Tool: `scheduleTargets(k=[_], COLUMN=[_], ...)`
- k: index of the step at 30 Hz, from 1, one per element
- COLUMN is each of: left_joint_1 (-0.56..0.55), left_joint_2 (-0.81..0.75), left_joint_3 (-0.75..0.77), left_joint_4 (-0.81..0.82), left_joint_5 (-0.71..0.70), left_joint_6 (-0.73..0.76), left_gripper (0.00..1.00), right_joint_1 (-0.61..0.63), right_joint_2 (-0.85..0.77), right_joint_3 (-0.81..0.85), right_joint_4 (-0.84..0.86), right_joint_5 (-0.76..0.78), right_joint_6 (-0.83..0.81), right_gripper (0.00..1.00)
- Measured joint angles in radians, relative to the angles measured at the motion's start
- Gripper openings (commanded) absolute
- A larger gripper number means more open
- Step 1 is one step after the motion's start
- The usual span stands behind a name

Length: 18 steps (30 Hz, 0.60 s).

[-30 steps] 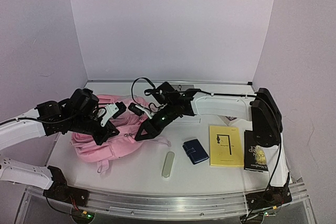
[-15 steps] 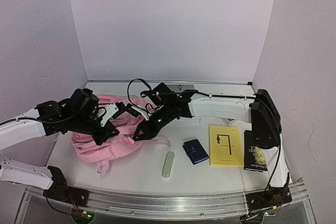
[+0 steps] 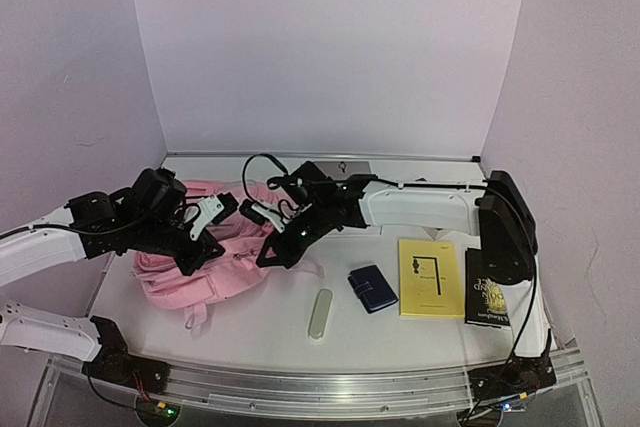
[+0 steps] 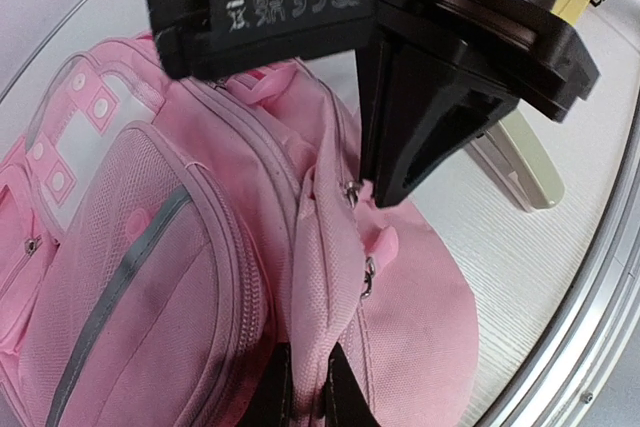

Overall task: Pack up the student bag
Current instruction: Unzip the student bag at the center of the board.

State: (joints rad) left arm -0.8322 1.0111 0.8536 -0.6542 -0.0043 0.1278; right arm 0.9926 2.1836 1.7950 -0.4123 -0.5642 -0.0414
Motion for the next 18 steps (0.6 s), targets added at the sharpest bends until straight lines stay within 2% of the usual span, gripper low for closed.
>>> scheduleTargets(k=[11, 18], left_joint_1=[0.0, 0.002], left_joint_2=[-0.075, -0.087], left_joint_3=[0.0, -0.003], left_joint_4=[-0.027, -0.028], left_joint_5=[-0.03, -0.044], left_joint_6=[-0.007, -0.006], left_gripper=[0.0, 0.0], right_joint_1=[-0.156, -0.174], right_joint_2=[0.002, 0.072], right_joint_3=[-0.04, 0.023], right_joint_4=[0.001, 0.01], right_joint_5=[0.076, 0.092], right_joint_6=[-0.004, -0.011], right_gripper=[0.0, 0.0])
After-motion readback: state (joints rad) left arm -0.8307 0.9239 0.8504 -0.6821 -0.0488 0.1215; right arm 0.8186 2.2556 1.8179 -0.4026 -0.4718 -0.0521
